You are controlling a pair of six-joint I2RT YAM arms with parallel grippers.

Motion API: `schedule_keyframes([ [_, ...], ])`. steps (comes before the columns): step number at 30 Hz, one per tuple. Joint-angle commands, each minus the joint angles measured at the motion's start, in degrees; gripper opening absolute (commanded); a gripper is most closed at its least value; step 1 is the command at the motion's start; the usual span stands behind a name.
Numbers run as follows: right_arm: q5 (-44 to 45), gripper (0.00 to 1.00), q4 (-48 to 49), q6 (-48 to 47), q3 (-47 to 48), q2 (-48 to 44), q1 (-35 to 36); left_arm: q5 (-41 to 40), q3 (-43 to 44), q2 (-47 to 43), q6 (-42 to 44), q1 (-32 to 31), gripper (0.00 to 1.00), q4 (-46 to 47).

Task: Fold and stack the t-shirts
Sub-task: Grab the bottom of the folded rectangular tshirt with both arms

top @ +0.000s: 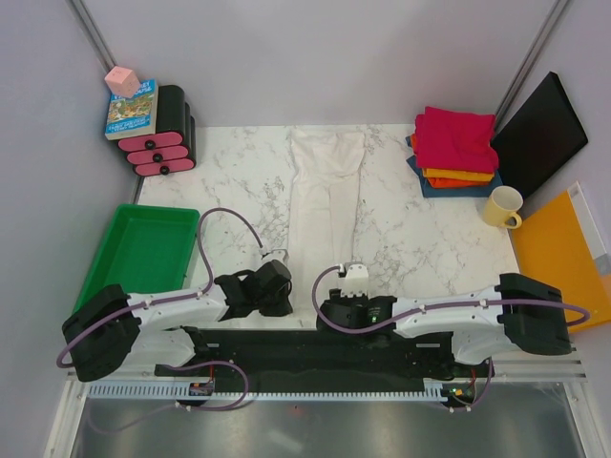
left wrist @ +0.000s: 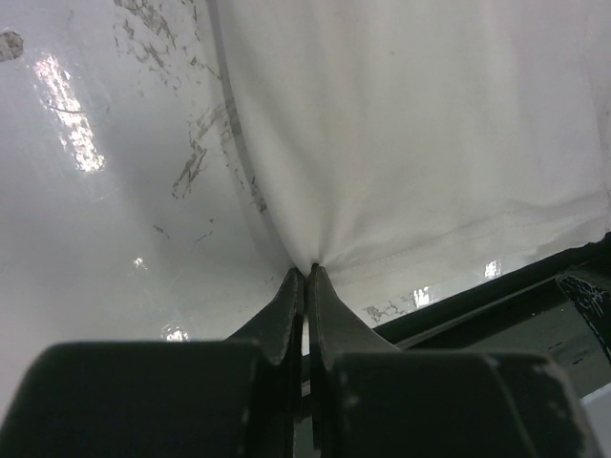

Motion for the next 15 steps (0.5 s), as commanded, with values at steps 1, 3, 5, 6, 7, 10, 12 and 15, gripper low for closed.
schedule_keyframes([
  [1, 4.5, 0.51, 0.6, 2.2, 2.7, 1.6, 0.2, -1.0, -1.6, -0.4, -0.8, -0.5, 0.02, -6.0],
  [3, 4.5, 0.5, -0.3, 3.8, 2.5, 2.2, 0.2, -1.1, -1.6, -0.9, -0.8, -0.5, 0.02, -6.4],
  [5, 4.0, 0.5, -0.7, 5.5, 1.4, 2.6, 0.2, -1.3, -1.6, -1.4, -0.8, -0.4, 0.02, -6.6],
  [6, 4.1, 0.5, -0.6, 5.9, 0.9, 2.6, 0.1, -1.4, -1.6, -1.4, -0.8, -0.5, 0.02, -6.9],
  [7, 4.0, 0.5, -0.7, 6.5, -0.1, 2.4, 0.1, -1.4, -1.6, -1.5, -0.8, -0.5, 0.02, -6.9],
  [10, 3.0, 0.5, -0.4, 7.6, -1.6, 2.7, 0.1, -1.4, -1.5, -1.4, -0.6, -0.5, 0.02, -7.0],
  [12, 1.5, 0.5, 0.5, 8.0, -2.4, 3.1, 0.2, -1.5, -1.3, -1.4, -0.4, -0.5, 0.02, -7.0],
  [15, -0.6, 0.49, 2.8, 8.5, -4.3, 4.0, 0.2, -1.4, -0.9, -1.1, -0.1, -0.5, 0.02, -7.1],
])
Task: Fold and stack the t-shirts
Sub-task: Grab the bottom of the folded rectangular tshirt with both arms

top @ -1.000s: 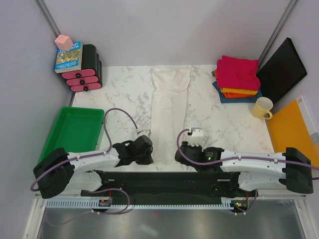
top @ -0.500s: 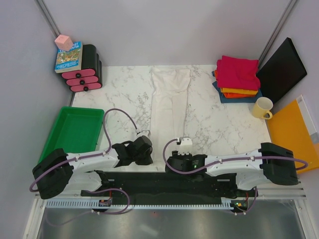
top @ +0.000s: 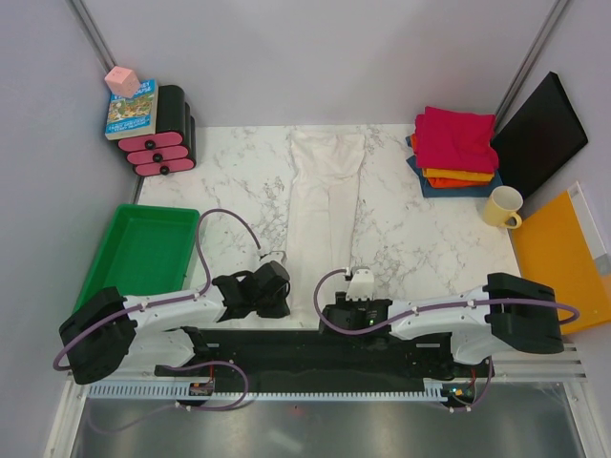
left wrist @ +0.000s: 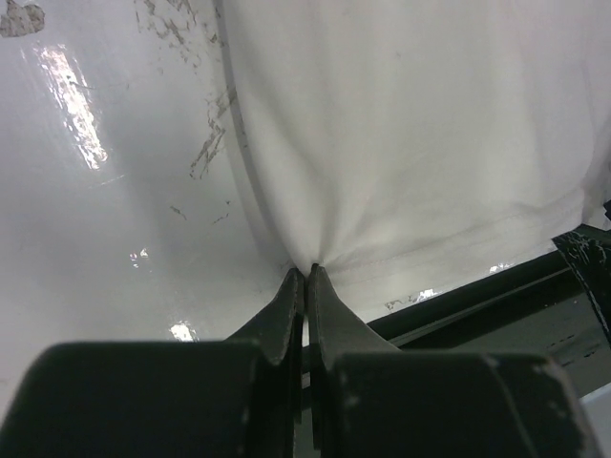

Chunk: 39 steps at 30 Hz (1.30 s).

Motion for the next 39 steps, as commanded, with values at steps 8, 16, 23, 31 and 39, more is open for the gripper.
schedule_keyframes([
  [8, -6.4, 0.47, 7.3, 3.7, -4.0, 6.1, 1.1, -1.1, -0.5, 0.5, 0.0, -0.4, 0.02, -4.6],
  [16, -7.4, 0.24, 6.1, 7.5, -4.3, 6.0, 3.1, -1.3, -1.5, -1.3, -0.1, -0.5, 0.02, -4.9],
  [23, -3.6, 0.0, -3.2, 13.1, -1.1, 5.5, 5.9, -2.2, -1.5, -3.9, -0.5, -0.5, 0.02, -6.2],
  [31, 3.4, 0.0, -9.3, 15.7, 1.0, 1.8, 6.6, -5.2, -0.8, -8.2, -0.8, -0.5, 0.02, -9.7],
  [39, 7.8, 0.0, -13.3, 11.6, 5.7, 1.4, 5.3, -5.3, 1.5, -8.6, -0.2, -0.5, 0.02, -10.6],
])
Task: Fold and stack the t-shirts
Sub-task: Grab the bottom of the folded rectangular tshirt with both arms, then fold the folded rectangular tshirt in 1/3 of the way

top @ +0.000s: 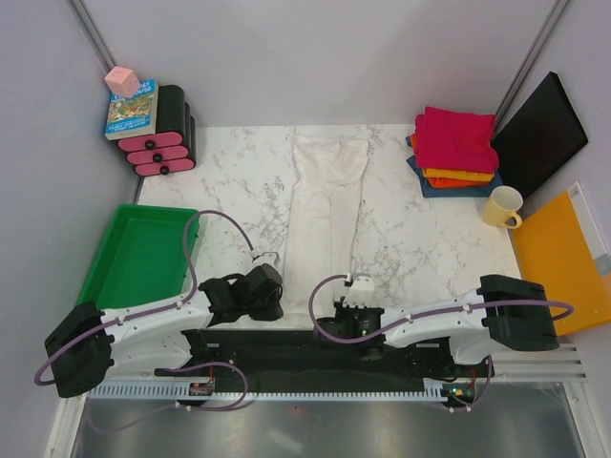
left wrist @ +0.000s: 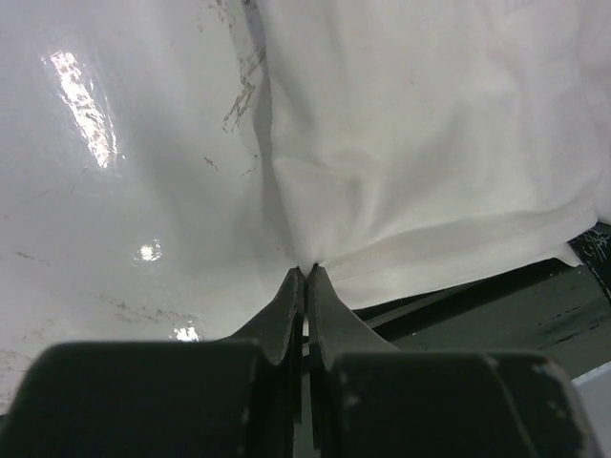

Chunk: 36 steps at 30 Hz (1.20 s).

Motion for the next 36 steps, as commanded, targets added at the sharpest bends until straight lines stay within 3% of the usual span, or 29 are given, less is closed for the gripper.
schedule_keyframes([
  [1, 6.3, 0.0, -10.0, -2.4, 3.5, -1.5, -0.5, -3.8, 2.3, -0.8, 0.0, 0.0, 0.02, -3.8],
  [8, 12.0, 0.0, -16.3, -7.2, 9.4, -7.5, -4.5, -4.0, 8.0, -1.1, 2.1, 0.0, 0.02, -4.3],
  [16, 13.6, 0.0, -16.3, -17.0, 13.3, -9.7, -12.5, -6.9, 16.7, 2.6, 6.4, 0.0, 0.02, -5.3],
  [25, 10.9, 0.0, -7.2, -30.9, 16.4, -6.7, -22.1, -13.0, 27.0, 11.5, 12.2, 1.2, 0.02, -6.3],
  [36, 3.4, 0.0, 3.6, -46.5, 25.2, 5.2, -37.9, -14.5, 40.5, 25.4, 19.8, 14.0, 0.02, -5.0],
])
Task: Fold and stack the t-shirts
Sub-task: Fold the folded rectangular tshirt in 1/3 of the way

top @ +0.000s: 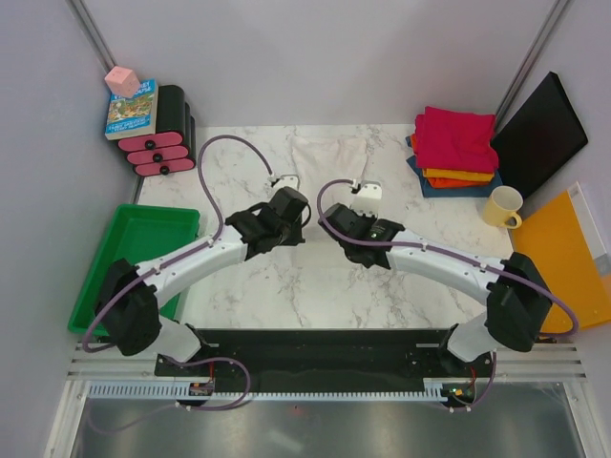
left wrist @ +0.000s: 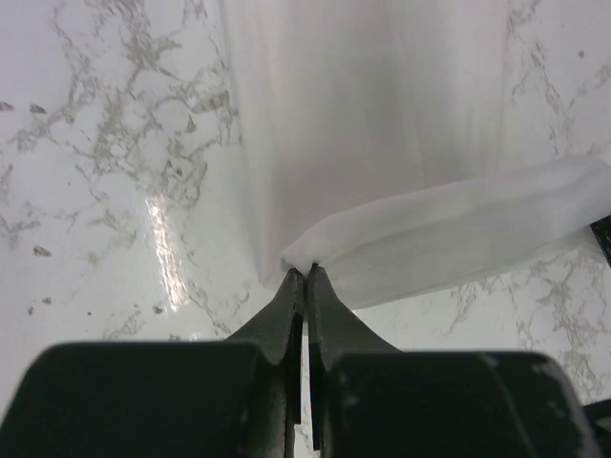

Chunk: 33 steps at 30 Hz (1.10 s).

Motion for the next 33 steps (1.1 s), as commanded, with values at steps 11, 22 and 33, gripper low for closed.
schedule_keyframes([
  [11, -6.0, 0.0, 10.2, -13.1, 11.7, 18.1, -13.8, -0.6, 17.5, 20.2, 7.8, 9.9, 0.02, 0.9],
  [22, -9.6, 0.0, 12.0, -14.5, 14.1, 24.4, -17.1, 0.7, 23.4, 29.5, 7.2, 10.6, 0.02, 1.0],
  [33, -10.7, 0.0, 12.9, -16.7, 17.1, 28.1, -18.4, 0.7, 27.8, 32.7, 7.4, 11.8, 0.02, 0.6],
])
